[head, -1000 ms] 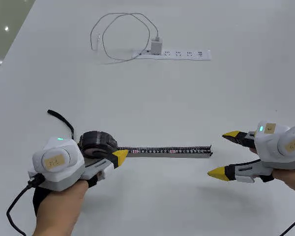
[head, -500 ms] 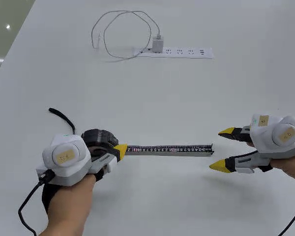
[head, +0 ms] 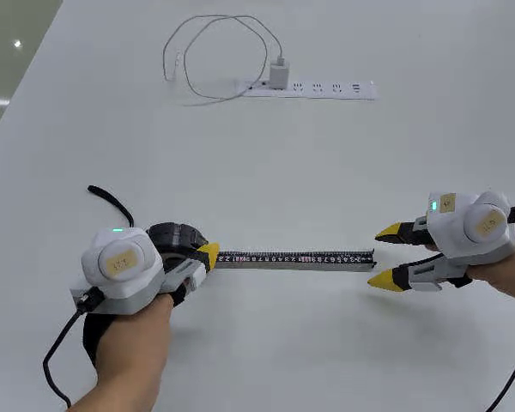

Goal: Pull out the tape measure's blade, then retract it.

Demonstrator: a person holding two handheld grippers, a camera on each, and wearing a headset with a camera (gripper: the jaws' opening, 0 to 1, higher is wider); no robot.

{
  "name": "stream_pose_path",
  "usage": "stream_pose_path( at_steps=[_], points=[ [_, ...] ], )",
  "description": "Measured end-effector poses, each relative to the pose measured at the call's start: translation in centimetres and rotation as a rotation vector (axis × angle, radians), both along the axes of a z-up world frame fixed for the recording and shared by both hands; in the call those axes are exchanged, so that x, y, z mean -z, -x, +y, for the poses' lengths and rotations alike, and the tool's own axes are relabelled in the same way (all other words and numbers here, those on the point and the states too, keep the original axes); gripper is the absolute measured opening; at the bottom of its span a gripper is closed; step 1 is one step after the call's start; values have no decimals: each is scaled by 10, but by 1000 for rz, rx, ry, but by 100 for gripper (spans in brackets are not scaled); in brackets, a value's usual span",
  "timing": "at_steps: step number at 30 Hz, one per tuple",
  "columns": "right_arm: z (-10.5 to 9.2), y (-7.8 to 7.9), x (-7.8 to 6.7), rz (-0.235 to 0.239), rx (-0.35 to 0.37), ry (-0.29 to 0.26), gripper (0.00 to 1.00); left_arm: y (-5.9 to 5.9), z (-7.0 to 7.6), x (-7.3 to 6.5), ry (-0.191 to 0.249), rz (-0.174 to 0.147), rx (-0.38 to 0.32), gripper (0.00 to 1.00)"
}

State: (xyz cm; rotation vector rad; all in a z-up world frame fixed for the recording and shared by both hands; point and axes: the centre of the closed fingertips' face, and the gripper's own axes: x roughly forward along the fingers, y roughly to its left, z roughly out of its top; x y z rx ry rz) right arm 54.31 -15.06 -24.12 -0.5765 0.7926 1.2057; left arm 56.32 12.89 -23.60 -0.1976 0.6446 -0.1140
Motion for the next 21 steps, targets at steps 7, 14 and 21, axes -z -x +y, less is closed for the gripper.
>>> stream_pose_path(
  at_steps=[7,14,21],
  points=[
    [1,-2,2,0,-17,2,35,0,2,2,-6,6,-8,62],
    [0,-4,3,-2,-32,17,34,0,2,3,-11,8,-3,61],
    [2,-5,5,3,-71,36,24,0,2,3,-6,11,-4,61]
  ],
)
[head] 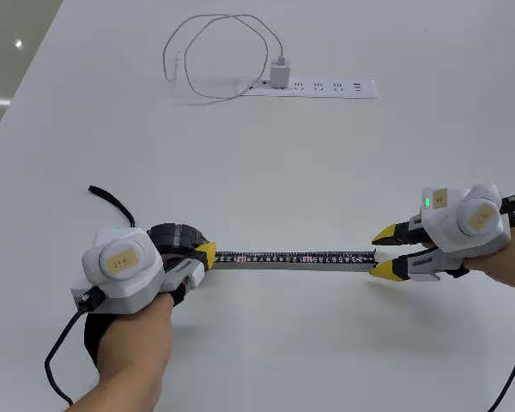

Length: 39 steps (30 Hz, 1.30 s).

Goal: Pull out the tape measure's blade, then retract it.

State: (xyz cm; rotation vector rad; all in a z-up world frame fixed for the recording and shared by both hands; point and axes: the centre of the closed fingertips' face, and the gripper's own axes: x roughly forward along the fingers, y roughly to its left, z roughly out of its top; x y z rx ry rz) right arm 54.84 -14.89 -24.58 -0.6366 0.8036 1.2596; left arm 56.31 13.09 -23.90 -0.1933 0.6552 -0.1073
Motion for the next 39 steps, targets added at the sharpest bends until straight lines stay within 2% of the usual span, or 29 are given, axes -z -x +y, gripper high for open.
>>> stream_pose_path(
  at_steps=[12,17,39],
  points=[
    [-2,-4,12,8,-82,60,16,0,0,1,1,4,-1,62],
    [0,0,13,27,-110,75,14,0,0,1,2,6,-1,62],
    [0,2,17,-13,-175,149,11,0,0,2,0,17,-9,62]
  ],
)
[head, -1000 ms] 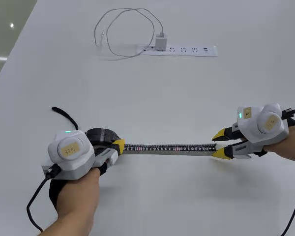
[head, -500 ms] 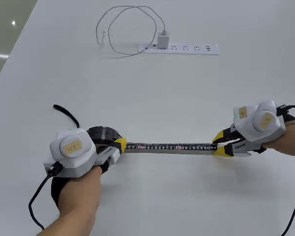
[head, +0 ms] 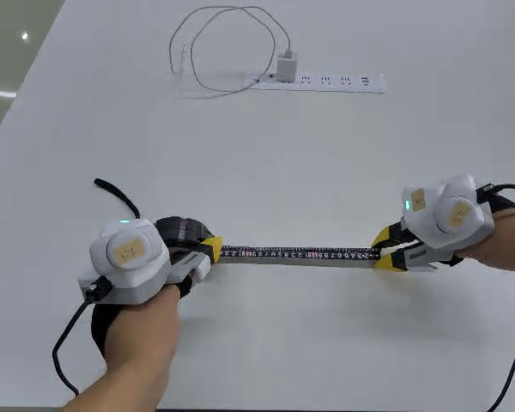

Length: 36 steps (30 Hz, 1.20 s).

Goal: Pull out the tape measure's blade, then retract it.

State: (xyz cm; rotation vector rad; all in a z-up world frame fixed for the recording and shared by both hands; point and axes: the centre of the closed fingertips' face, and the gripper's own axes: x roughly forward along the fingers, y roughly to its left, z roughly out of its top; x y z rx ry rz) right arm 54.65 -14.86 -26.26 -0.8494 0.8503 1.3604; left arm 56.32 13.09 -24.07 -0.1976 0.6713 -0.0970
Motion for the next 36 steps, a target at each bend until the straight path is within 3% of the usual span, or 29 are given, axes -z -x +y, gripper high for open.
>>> stream_pose_path(
  at_steps=[36],
  points=[
    [3,-2,2,-5,-11,36,8,1,0,1,-6,43,34,59]
  ],
)
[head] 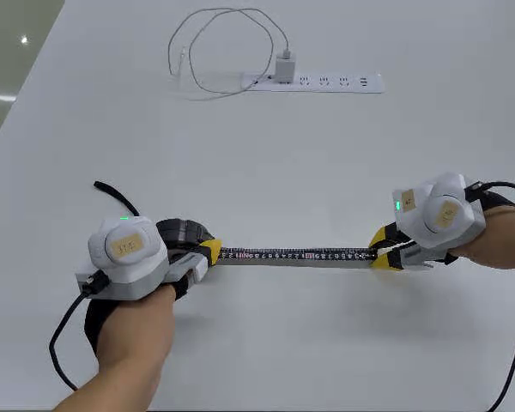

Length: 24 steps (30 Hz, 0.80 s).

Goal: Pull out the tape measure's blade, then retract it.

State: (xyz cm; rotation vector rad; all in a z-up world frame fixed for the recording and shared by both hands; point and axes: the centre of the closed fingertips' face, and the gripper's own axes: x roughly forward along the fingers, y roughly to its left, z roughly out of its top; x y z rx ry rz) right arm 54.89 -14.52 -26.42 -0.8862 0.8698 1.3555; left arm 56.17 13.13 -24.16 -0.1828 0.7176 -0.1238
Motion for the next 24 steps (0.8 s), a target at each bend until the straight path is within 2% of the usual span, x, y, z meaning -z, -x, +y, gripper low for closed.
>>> stream_pose_path(
  at_steps=[24],
  points=[
    [28,-1,-4,13,-5,-48,8,1,0,0,34,-6,0,59]
  ],
)
